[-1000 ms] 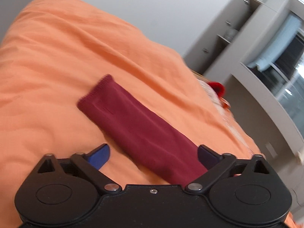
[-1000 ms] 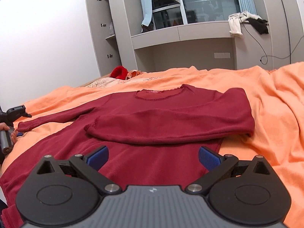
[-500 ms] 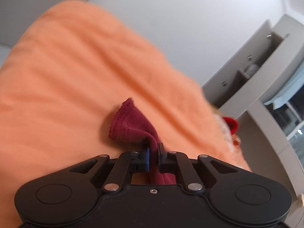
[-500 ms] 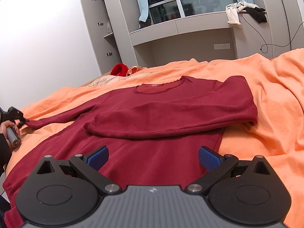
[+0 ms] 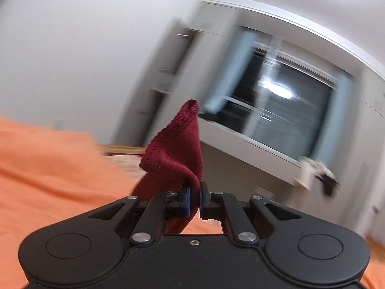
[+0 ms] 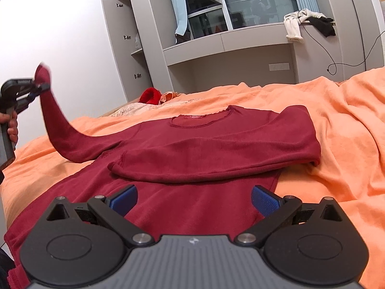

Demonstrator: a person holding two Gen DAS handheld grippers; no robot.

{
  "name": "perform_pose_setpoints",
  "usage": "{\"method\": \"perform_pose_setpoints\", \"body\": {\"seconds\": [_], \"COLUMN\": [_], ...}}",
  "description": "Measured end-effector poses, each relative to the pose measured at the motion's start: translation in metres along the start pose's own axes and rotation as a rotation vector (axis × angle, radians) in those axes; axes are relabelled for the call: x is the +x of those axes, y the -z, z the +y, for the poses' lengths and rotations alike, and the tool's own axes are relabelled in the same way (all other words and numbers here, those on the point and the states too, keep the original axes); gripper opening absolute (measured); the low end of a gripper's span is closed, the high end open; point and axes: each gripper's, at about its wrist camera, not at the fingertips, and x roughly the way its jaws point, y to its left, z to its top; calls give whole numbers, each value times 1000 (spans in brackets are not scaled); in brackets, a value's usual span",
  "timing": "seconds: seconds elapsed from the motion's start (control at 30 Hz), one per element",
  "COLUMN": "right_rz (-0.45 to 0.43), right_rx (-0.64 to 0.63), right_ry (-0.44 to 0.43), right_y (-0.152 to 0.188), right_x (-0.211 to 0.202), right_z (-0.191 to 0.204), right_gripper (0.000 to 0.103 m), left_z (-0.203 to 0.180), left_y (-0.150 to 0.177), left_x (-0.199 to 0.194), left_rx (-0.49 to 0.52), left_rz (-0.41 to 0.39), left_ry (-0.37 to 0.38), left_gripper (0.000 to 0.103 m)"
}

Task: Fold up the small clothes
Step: 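Lay the sleeve across the shirt body and open the left gripper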

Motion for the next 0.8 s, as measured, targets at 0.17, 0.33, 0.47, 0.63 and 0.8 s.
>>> {"method": "perform_pose_setpoints", "body": {"seconds": [0.17,0.33,0.47,0.63,0.8], "right_rz": [-4,-5,-4,-9,-10], "right_rx": [9,23,44,71,80], "right_ry": [10,14,17,35,43], "right_y": [-1,0,0,-1,-1], "right_x": [-1,-3,-5,-7,-7], "right_z": [-1,-3,-8,-15,-16], "right_gripper": [103,103,103,103,103], "left_z": [-78,-127,-142,-136,-133], "left_y": [47,111,159,189,203], "left_x": [2,0,-19,-33,-40], "left_rx": [168,332,441,510,572], "left_rz": [70,177,264,344,434], "left_ry": [137,241,310,372,427], "left_gripper": [7,7,7,7,13]}}
